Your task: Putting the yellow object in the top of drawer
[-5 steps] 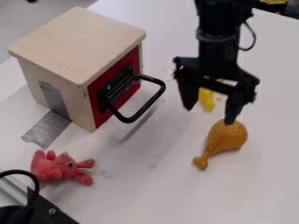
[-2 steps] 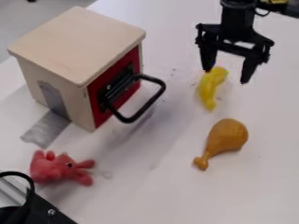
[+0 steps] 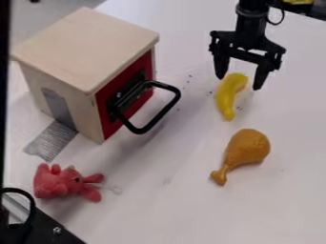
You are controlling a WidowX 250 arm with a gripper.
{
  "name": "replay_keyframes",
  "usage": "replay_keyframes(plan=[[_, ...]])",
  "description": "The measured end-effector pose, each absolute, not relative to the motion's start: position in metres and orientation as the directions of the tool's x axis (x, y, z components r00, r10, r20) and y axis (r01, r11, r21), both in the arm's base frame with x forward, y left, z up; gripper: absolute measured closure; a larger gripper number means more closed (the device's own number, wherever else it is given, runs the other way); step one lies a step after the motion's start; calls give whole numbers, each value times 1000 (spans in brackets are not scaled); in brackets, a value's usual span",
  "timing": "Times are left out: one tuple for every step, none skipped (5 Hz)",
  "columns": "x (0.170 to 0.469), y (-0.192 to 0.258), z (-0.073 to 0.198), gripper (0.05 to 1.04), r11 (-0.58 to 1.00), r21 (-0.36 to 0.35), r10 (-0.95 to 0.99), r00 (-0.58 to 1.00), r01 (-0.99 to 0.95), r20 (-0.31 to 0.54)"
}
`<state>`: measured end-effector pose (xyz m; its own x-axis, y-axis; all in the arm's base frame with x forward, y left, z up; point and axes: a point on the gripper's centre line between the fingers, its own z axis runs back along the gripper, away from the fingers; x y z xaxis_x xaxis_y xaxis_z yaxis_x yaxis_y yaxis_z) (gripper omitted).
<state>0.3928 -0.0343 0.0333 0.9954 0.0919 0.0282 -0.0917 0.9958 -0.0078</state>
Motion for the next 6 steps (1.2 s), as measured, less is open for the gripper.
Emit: replay_keyframes(plan=[[397,-31,8,83,994,-9,110,992,-111,-56],[401,-24,0,132,991,-3,130,986,-131,-100],[403,-23,0,387,992,0,125,986,-126,-106],[401,-19,7,530,994,35,107,988,-104,-109],[406,-15,57,530,995,13,99,995,-99,-20],[404,16,116,530,994,-33,110,990,-108,86]])
